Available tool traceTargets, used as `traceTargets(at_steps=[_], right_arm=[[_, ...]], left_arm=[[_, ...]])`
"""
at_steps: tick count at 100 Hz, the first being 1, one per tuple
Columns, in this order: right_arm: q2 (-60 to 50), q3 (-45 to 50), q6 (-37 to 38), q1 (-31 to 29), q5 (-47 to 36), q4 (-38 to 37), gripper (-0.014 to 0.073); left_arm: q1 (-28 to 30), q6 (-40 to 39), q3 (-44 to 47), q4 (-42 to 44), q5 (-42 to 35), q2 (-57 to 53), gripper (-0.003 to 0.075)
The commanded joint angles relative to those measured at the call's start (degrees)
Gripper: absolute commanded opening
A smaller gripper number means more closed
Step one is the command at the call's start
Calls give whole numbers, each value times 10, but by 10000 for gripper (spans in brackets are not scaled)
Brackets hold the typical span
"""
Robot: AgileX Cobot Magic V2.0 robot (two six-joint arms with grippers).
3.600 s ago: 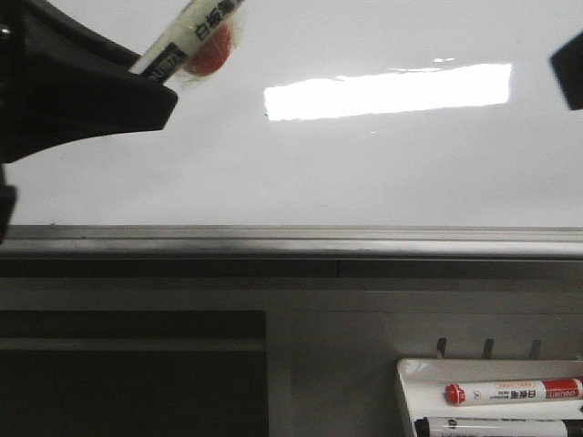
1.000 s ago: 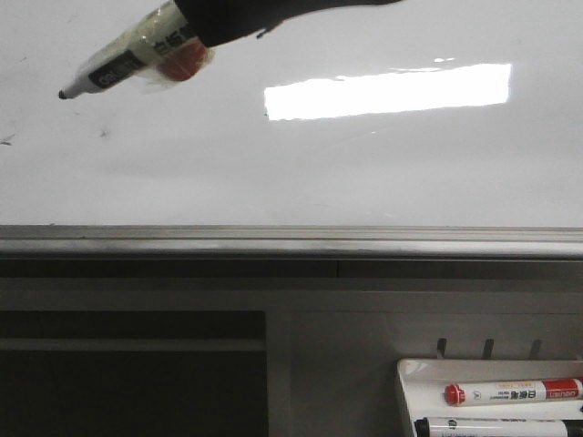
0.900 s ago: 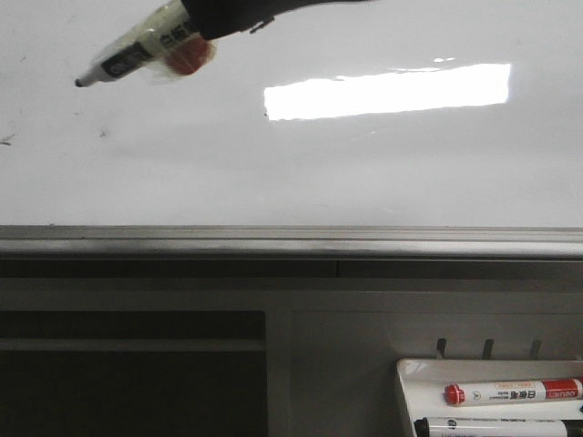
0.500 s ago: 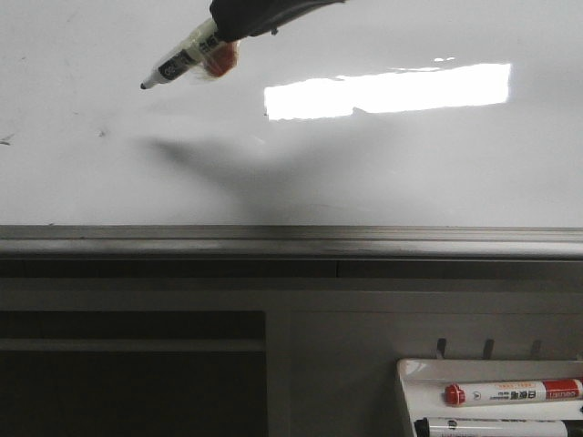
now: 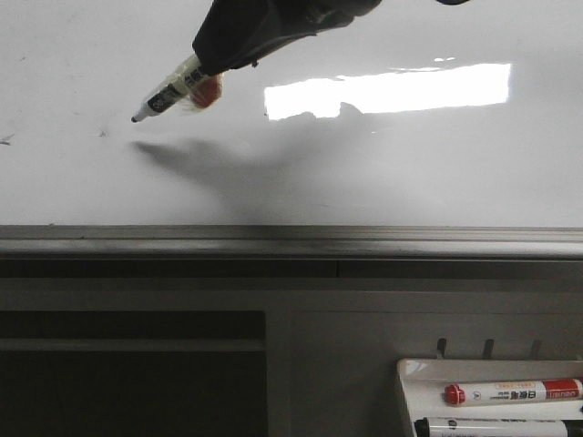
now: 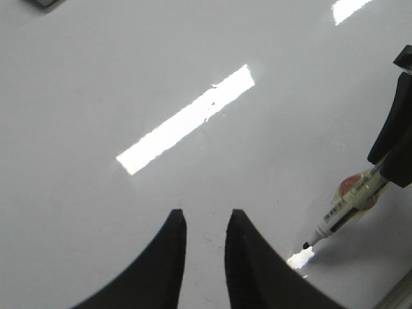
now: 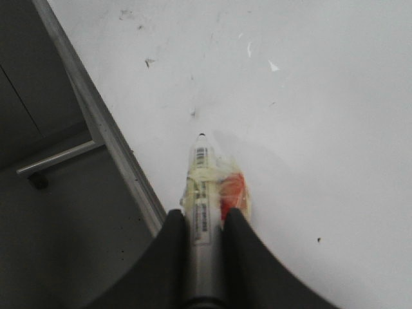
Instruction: Write number 2 on whiteboard
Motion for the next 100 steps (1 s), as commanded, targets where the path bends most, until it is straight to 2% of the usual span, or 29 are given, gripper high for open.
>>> traceTargets(at_steps=[1,36,58,83,100], right_arm=[[-16,-23,1,-4,-52,5,-70],[-16,-28,2,-59,-57,5,-69],[-24,-24,10,-88,-10,5,-49],[-29,2,11,-85,58,5,-49],[-10,4,11,-68,41,5,-50]], left_arm=[[1,-8,-21,-8,-47,1,131],[1,-8,-21,-8,-47,1,131],[1,-8,-21,-8,-48,1,131],[1,-8,-21,-8,-50,1,131],[1,-8,-21,-7,-51,1,131]])
